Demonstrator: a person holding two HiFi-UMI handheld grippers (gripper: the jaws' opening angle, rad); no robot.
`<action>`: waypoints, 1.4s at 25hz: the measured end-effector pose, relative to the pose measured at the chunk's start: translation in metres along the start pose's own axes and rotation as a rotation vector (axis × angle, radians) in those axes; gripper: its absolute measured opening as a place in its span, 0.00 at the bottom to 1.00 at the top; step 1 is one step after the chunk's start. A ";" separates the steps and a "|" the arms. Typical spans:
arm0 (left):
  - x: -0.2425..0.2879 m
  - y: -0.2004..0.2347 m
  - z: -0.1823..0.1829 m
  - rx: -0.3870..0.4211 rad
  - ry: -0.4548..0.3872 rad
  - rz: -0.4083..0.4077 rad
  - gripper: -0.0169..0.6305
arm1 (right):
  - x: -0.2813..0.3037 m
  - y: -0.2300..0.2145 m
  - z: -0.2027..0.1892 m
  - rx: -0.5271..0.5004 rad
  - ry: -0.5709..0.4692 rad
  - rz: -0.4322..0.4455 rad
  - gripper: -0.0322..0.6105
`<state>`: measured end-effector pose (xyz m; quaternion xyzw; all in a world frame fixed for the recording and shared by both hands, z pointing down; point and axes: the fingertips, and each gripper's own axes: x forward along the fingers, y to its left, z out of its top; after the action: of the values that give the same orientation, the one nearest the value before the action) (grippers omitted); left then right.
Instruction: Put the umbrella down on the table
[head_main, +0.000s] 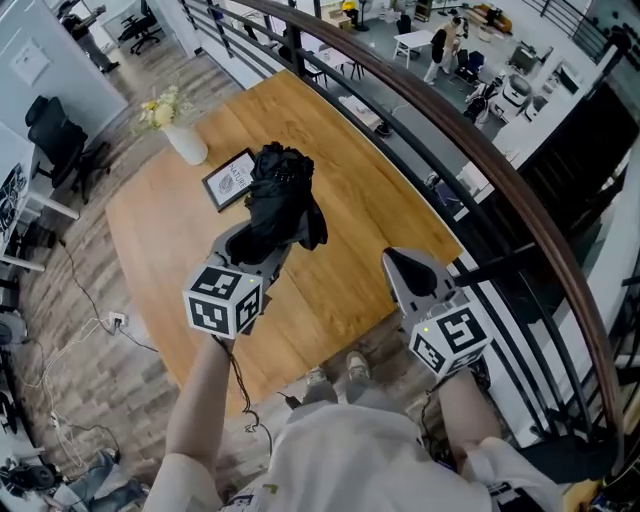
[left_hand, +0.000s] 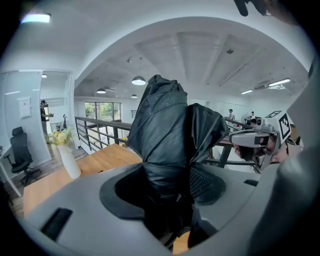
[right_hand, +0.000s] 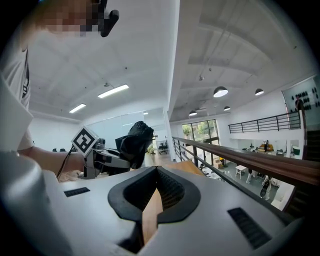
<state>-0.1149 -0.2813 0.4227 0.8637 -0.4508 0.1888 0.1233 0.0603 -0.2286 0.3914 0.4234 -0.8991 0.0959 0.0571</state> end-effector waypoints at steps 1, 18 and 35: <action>0.008 0.003 -0.005 -0.013 0.014 -0.010 0.42 | 0.004 0.000 -0.002 -0.010 0.008 0.003 0.09; 0.096 0.028 -0.153 -0.227 0.356 -0.078 0.42 | 0.043 0.018 -0.098 0.101 0.215 0.020 0.09; 0.129 0.013 -0.237 -0.213 0.606 -0.125 0.43 | 0.037 0.039 -0.142 0.163 0.317 0.045 0.09</action>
<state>-0.1092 -0.2917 0.6926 0.7765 -0.3569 0.3812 0.3527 0.0098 -0.2009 0.5319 0.3858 -0.8774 0.2351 0.1614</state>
